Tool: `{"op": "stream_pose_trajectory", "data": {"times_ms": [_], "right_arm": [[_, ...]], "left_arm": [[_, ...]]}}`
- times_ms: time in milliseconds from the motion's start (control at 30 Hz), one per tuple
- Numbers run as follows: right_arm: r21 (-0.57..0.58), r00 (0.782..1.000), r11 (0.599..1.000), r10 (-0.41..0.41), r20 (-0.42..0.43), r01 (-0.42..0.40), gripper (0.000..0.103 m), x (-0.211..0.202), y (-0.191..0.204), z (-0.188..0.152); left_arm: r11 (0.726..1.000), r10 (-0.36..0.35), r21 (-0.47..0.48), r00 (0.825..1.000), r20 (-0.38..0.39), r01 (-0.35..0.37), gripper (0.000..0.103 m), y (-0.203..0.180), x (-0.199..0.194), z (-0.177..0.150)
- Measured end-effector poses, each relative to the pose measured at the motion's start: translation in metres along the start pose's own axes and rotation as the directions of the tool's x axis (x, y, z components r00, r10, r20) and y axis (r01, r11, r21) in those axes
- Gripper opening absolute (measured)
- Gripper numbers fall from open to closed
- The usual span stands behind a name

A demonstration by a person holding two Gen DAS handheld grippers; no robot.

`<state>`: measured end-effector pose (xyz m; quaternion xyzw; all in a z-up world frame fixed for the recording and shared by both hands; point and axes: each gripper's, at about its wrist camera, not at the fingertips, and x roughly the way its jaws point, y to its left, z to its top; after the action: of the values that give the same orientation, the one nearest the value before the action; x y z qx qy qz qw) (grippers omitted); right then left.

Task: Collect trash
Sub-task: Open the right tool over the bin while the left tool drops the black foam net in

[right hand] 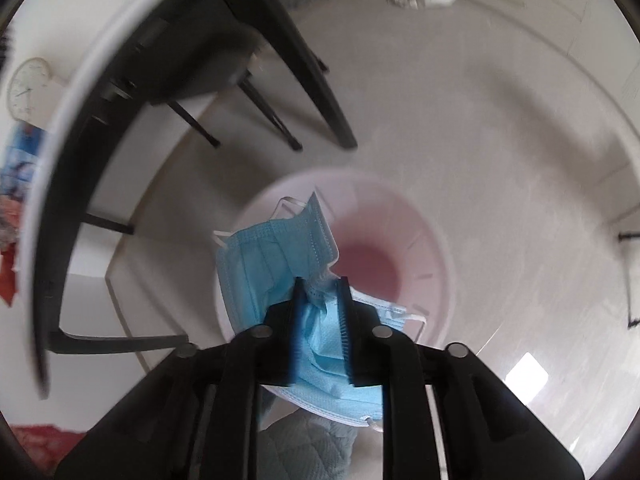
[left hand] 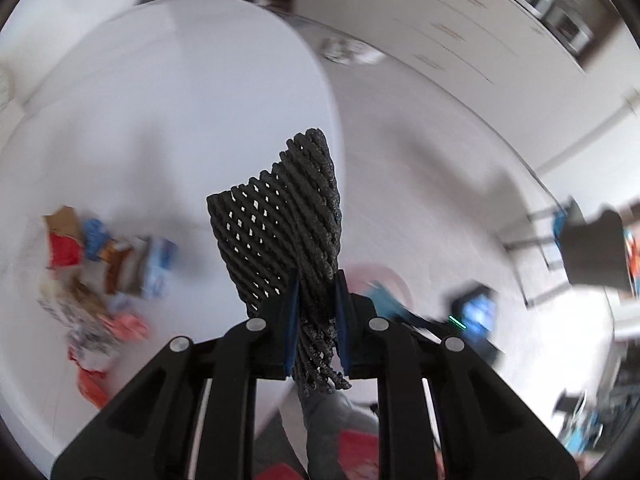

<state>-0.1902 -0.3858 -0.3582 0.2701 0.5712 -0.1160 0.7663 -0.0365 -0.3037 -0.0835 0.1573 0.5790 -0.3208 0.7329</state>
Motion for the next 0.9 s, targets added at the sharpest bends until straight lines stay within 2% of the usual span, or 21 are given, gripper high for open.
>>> {"op": "stream_pose_trajectory", "data": {"times_ms": [33, 67, 100, 167, 300, 533, 567, 633, 667, 700, 800, 900], "right_arm": [[0.015, 1.000, 1.000, 0.000, -0.019, 0.000, 0.045, 0.011, -0.002, -0.001], [0.027, 0.999, 1.000, -0.009, -0.036, 0.010, 0.065, 0.019, -0.003, -0.001], [0.034, 0.999, 0.999, -0.018, -0.044, 0.019, 0.069, 0.023, -0.004, -0.002], [0.044, 0.998, 0.998, -0.037, -0.057, 0.039, 0.072, 0.025, -0.009, -0.004], [0.072, 0.995, 0.992, -0.100, 0.004, 0.099, 0.091, -0.010, -0.020, -0.010], [0.117, 0.971, 0.974, -0.206, 0.119, 0.193, 0.098, -0.084, -0.049, -0.029], [0.134, 0.969, 0.972, -0.211, 0.130, 0.194, 0.099, -0.091, -0.053, -0.030], [0.171, 0.965, 0.967, -0.216, 0.146, 0.190, 0.099, -0.106, -0.062, -0.034], [0.189, 0.964, 0.964, -0.216, 0.153, 0.186, 0.099, -0.112, -0.066, -0.035], [0.199, 0.964, 0.963, -0.216, 0.156, 0.183, 0.099, -0.115, -0.069, -0.036], [0.217, 0.961, 0.960, -0.216, 0.171, 0.177, 0.099, -0.122, -0.072, -0.036], [0.206, 0.962, 0.963, -0.211, 0.172, 0.174, 0.099, -0.121, -0.070, -0.034]], "left_arm": [[1.000, -0.003, 0.019, 1.000, -0.007, 0.003, 0.016, -0.010, 0.001, -0.008], [0.999, -0.003, 0.040, 1.000, -0.018, 0.004, 0.016, -0.018, 0.003, -0.018], [0.998, -0.004, 0.058, 0.999, -0.033, 0.006, 0.016, -0.025, 0.003, -0.033], [0.997, -0.013, 0.071, 0.998, -0.058, 0.017, 0.016, -0.025, 0.020, -0.043], [0.992, -0.014, 0.126, 0.993, -0.114, 0.029, 0.016, -0.041, 0.052, -0.056], [0.971, -0.020, 0.230, 0.985, -0.171, 0.059, 0.016, -0.069, 0.103, -0.072], [0.968, -0.026, 0.240, 0.983, -0.182, 0.070, 0.021, -0.073, 0.109, -0.073], [0.963, -0.045, 0.249, 0.977, -0.208, 0.098, 0.045, -0.078, 0.119, -0.076], [0.962, -0.049, 0.252, 0.976, -0.211, 0.103, 0.069, -0.080, 0.121, -0.079], [0.962, -0.047, 0.255, 0.978, -0.203, 0.099, 0.083, -0.081, 0.123, -0.082], [0.961, -0.049, 0.258, 0.979, -0.199, 0.101, 0.090, -0.077, 0.119, -0.086], [0.966, -0.041, 0.242, 0.978, -0.203, 0.091, 0.090, -0.068, 0.109, -0.084]]}}
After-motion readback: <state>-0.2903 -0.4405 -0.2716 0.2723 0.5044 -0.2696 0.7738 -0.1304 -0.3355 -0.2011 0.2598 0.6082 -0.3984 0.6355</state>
